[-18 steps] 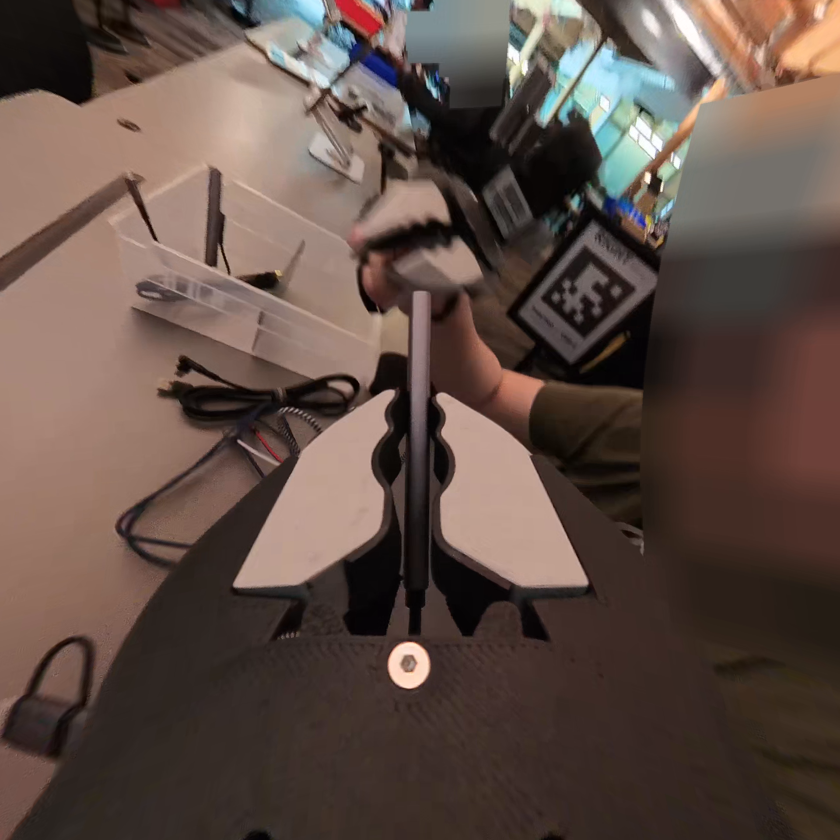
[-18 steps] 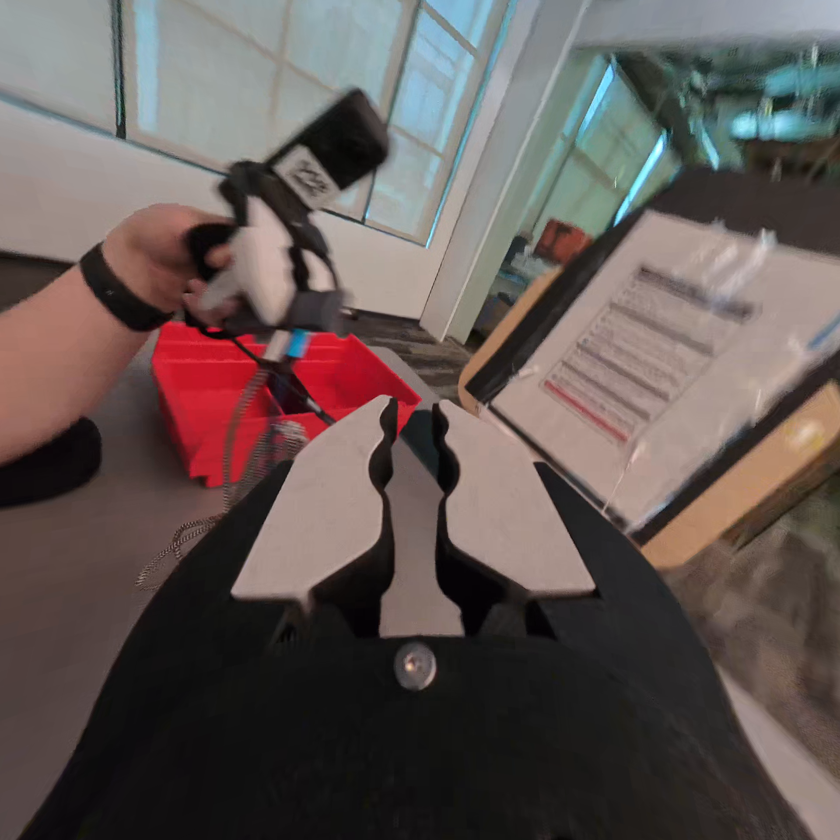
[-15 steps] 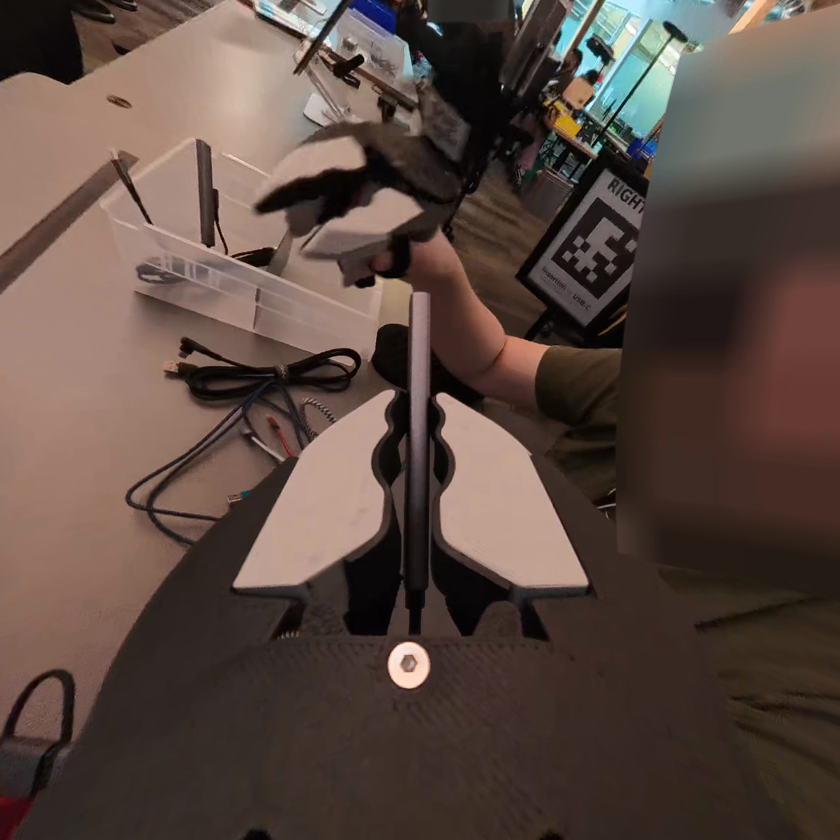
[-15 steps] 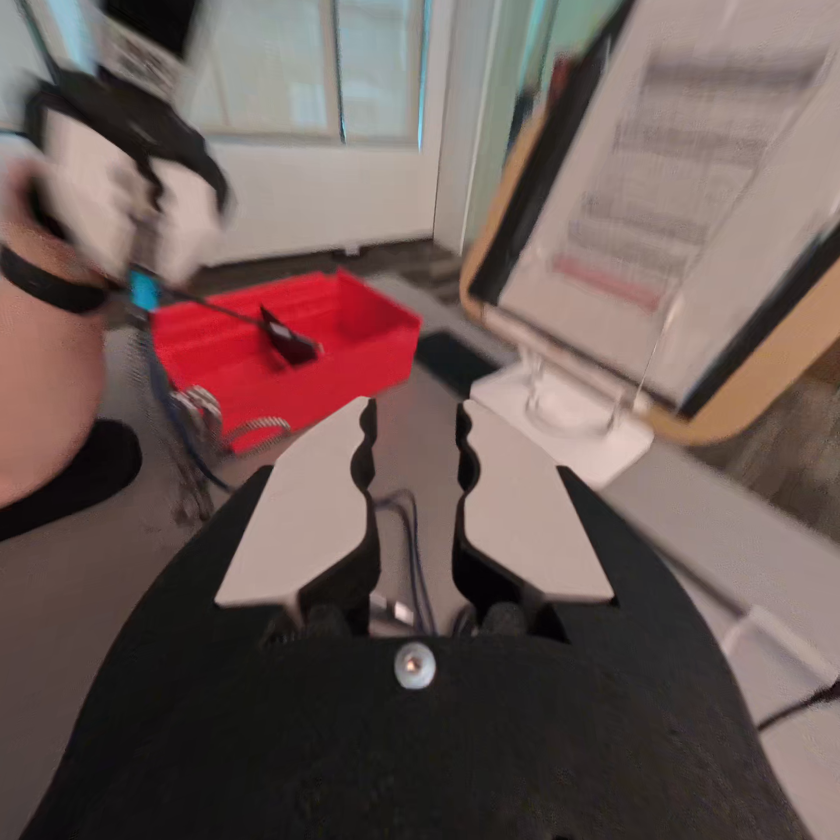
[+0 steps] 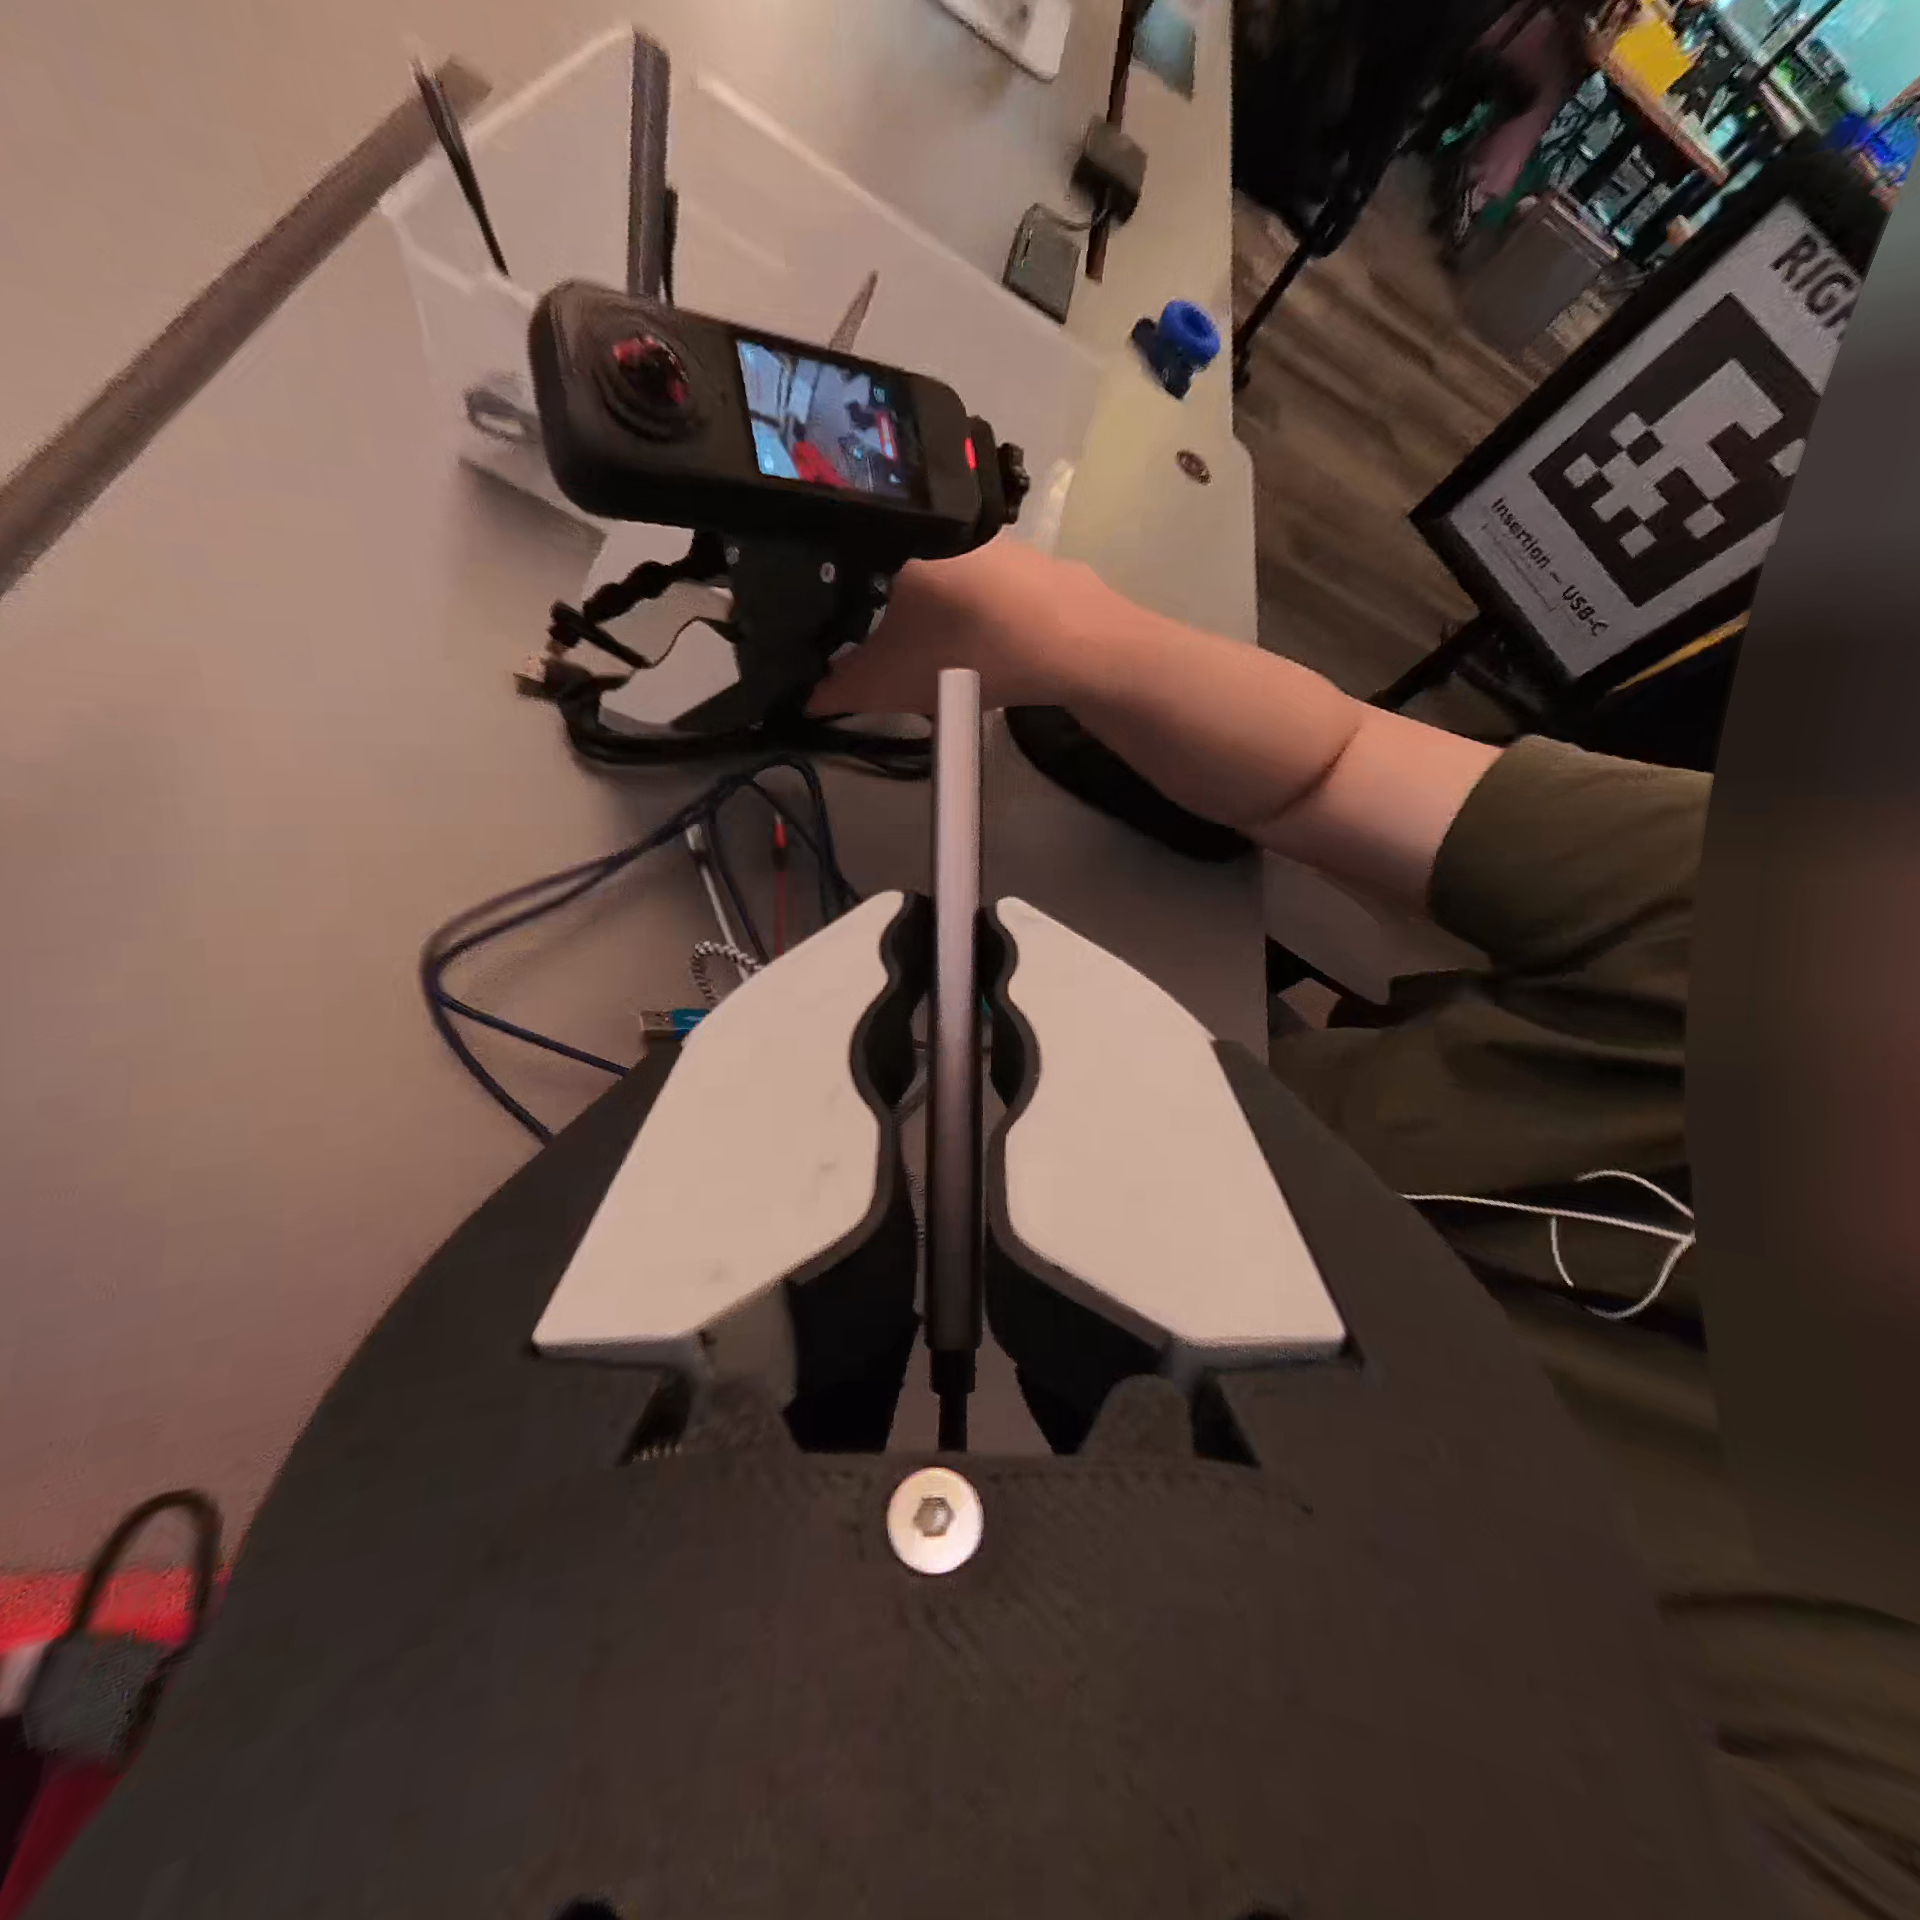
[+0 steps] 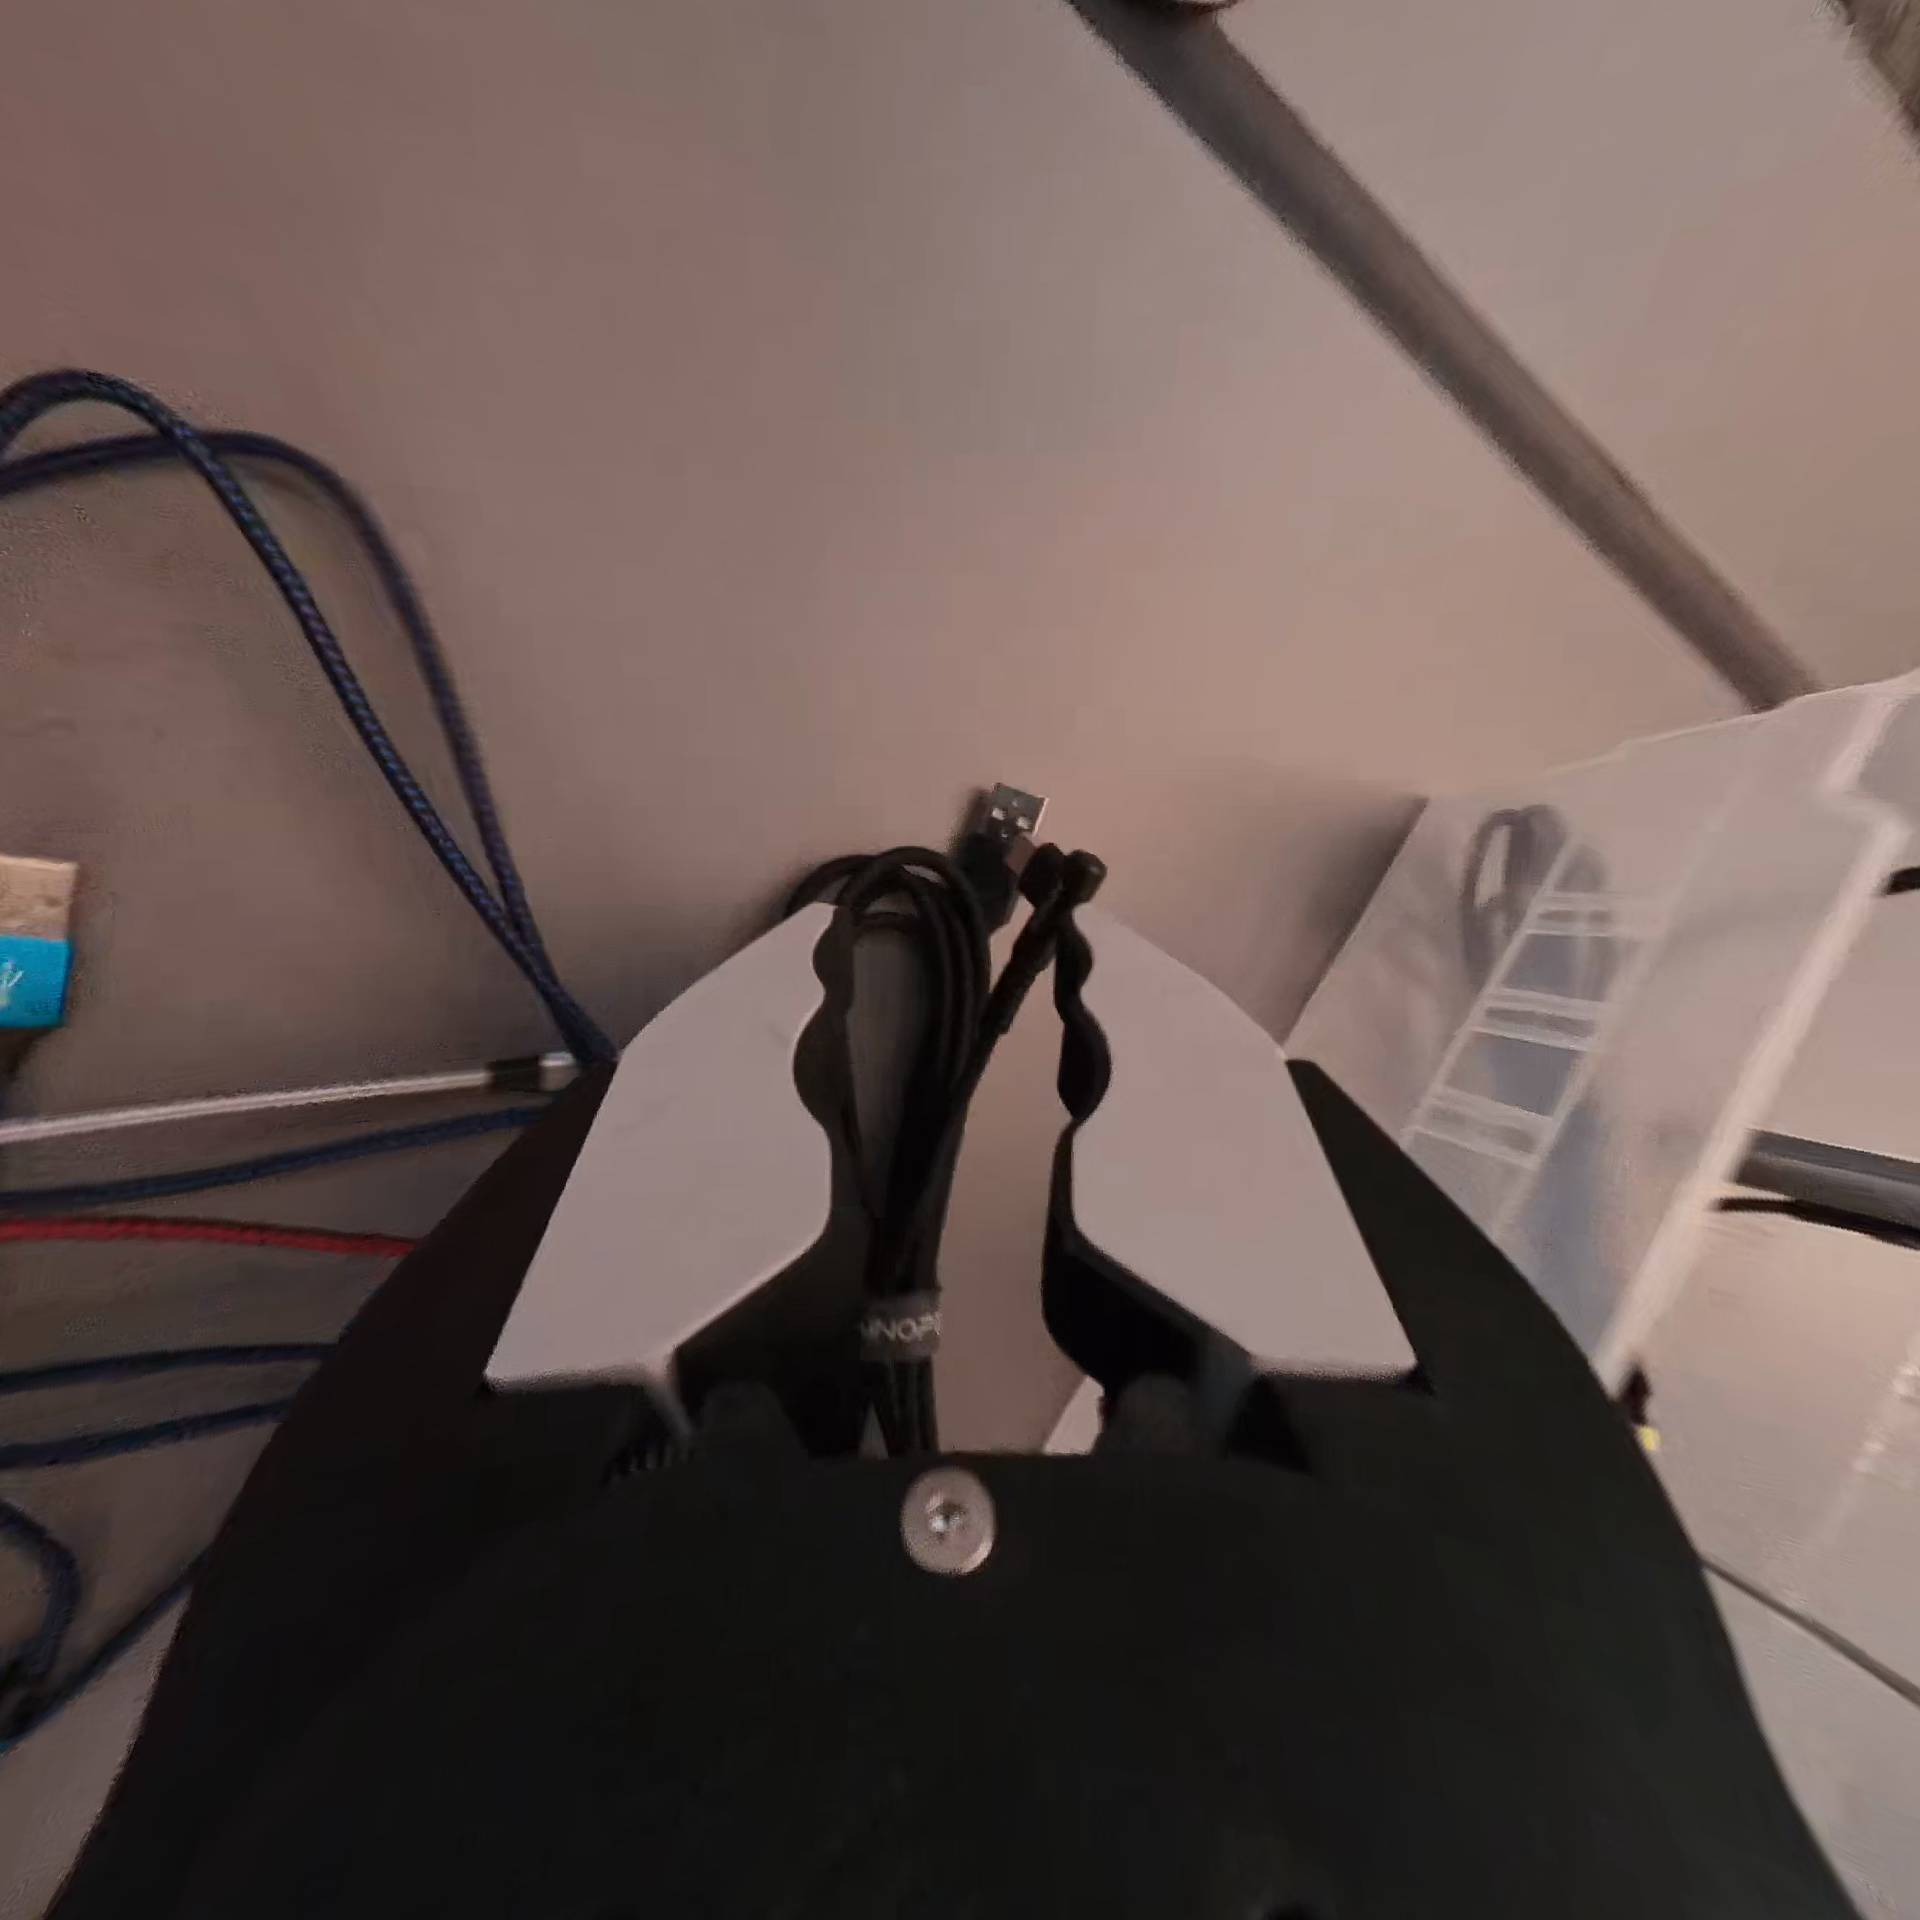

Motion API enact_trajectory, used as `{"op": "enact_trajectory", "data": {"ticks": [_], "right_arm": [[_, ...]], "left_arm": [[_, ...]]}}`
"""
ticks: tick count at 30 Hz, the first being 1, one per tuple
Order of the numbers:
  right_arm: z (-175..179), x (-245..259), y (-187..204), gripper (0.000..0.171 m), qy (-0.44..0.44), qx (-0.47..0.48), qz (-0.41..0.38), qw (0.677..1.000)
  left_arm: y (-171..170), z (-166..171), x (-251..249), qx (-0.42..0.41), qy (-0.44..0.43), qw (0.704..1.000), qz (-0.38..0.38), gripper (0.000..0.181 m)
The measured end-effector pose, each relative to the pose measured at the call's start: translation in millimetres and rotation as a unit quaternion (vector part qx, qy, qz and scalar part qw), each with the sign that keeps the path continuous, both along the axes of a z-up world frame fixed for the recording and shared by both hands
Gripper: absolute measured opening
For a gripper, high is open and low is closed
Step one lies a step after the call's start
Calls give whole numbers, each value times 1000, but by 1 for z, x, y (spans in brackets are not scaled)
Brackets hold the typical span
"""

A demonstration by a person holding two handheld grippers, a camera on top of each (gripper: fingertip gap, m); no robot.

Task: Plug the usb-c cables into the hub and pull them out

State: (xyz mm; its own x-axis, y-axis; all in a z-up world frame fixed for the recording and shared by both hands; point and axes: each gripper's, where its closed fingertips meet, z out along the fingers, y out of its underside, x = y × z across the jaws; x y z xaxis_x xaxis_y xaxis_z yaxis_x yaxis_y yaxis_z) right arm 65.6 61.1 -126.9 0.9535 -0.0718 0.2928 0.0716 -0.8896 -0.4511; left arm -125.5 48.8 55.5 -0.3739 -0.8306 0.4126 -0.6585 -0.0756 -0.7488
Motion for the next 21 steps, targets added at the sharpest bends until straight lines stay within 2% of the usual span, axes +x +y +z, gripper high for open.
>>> {"op": "enact_trajectory", "data": {"ticks": [3, 5, 6, 11, 15, 16, 18, 20, 21], "right_arm": [[-14, 10, 4, 37, -2, 1, -19, 1000], [-13, 20, 4, 18, -21, 5, -28, 999], [-9, 24, 5, 2, -31, 12, -31, 999], [42, 16, 11, 0, -20, 96, -11, 995], [83, 9, 7, 0, 13, 164, 4, 986], [84, 9, 7, 7, 25, 172, 2, 985], [72, 13, 9, 23, 34, 167, -17, 985], [39, 15, 4, 38, 33, 89, -29, 995], [24, 16, 2, 38, 30, 56, -33, 997]], "left_arm": [[-5, -27, 19, -5, 47, 999, -9, 9], [-9, -36, 31, -22, 56, 998, -6, 9], [-11, -40, 35, -28, 60, 998, -8, 9], [-8, -59, 56, -44, 75, 996, 17, 8], [1, -81, 70, -53, 99, 993, 46, 8], [4, -90, 71, -47, 113, 991, 53, 8], [10, -103, 73, -36, 132, 989, 64, 8], [12, -113, 73, -34, 151, 985, 70, 9], [12, -118, 72, -31, 163, 984, 70, 9]]}}
